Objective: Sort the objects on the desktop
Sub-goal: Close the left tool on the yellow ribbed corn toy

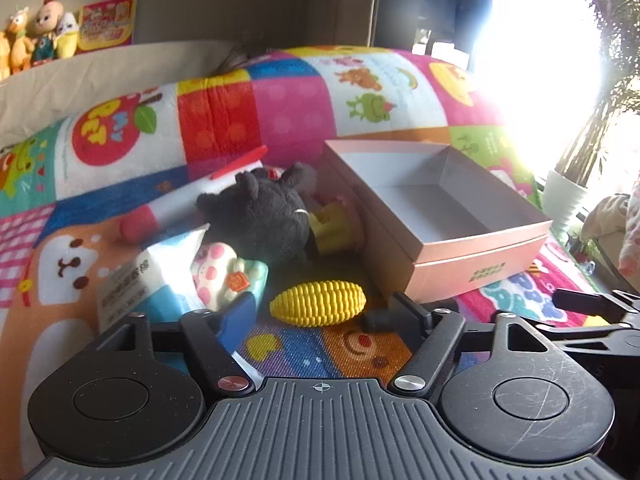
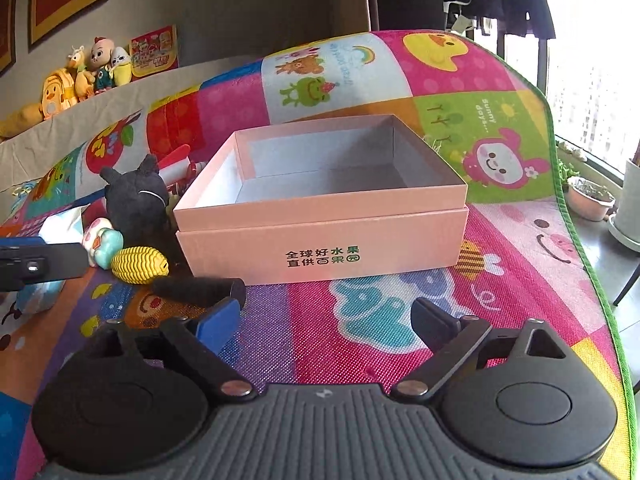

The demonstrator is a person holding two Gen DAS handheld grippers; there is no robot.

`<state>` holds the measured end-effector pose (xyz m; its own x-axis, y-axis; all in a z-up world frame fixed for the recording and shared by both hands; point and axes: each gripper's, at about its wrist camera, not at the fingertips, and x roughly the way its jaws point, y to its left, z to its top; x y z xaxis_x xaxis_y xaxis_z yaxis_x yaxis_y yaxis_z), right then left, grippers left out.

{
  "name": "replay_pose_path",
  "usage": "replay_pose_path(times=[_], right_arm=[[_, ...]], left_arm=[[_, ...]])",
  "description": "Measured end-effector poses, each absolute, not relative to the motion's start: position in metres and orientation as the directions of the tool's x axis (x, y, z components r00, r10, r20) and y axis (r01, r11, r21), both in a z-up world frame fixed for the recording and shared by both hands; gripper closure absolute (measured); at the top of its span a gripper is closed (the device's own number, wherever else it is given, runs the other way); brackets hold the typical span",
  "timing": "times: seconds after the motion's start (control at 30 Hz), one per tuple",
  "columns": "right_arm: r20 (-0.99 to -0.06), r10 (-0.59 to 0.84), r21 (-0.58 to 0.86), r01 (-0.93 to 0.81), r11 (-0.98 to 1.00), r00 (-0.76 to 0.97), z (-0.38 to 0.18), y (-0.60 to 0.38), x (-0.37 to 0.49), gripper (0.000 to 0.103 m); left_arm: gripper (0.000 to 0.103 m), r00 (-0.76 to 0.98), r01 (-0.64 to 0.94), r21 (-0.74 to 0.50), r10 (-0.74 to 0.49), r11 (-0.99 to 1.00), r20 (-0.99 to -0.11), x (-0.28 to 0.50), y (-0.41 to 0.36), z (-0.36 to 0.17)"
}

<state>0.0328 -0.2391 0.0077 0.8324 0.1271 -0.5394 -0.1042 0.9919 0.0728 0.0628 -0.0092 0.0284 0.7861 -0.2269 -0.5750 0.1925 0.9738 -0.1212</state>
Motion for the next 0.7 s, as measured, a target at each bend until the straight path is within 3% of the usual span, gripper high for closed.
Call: replay_pose_path(times=[0.13,0.23,0.3,0.6,0.7], right_arm=[[-0.527,0.126,0.069,-0.106,0.992,0.841,0.008,-0.239,0.031,0.005],[-0.53,0.133,0.075,-0.109,0.991,0.838,0.008,-0.239,0.032,0.005],[-0.534,0.132,0.077,-0.107,0.991,0.835,0.007,-0.24,0.032,0.005],[-0.527,0.164,0.021,-0.18,0.983,0.834,0.009,-0.226,0.029,0.005],[-0.556,0.196,0.042,-0.209,0.977,0.808,0.01,-0.21,0.037,0.005]], left_arm=[[0.023,0.772,0.208,-0.088,-0.218,0.974,-0.597,0.084,-0.021,0.014],[0.033,0.771,0.198,-0.06,-0.193,0.978,-0.607,0.091,-0.025,0.012],[0.033,0.771,0.193,-0.061,-0.19,0.979,-0.608,0.089,-0.022,0.015],[0.033,0.744,0.249,-0.101,-0.257,0.963,-0.617,0.008,0.001,0.026],[0.032,0.736,0.244,-0.06,-0.225,0.968,-0.639,-0.011,-0.001,0.019]])
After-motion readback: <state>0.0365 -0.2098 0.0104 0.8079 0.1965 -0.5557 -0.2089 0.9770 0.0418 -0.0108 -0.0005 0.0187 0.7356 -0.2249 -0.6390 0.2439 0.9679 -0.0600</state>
